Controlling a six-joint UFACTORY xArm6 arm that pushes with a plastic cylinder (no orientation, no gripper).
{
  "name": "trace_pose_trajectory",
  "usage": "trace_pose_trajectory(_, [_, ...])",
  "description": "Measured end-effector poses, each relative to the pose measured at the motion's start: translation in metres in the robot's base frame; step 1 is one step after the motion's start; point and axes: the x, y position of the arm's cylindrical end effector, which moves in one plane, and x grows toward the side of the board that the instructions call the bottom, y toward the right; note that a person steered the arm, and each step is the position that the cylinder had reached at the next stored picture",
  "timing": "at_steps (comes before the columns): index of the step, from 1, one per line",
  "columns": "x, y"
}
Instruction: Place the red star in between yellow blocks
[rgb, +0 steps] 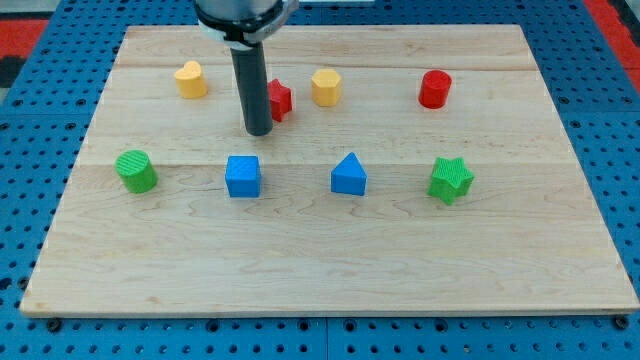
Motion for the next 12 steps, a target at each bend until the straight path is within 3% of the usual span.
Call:
trace_pose_trajectory(2, [-0.027, -0.003])
trace_pose_trajectory(4, [-0.019, -0.002])
trace_pose_trajectory(7, [-0.024, 0.056])
trace_pose_trajectory(9, [-0.052, 0.008])
trace_pose_trajectory(10, [-0.042, 0.009])
trace_pose_trajectory(11, [-0.015, 0.058])
trace_pose_trajectory(12, [0.010, 0.026])
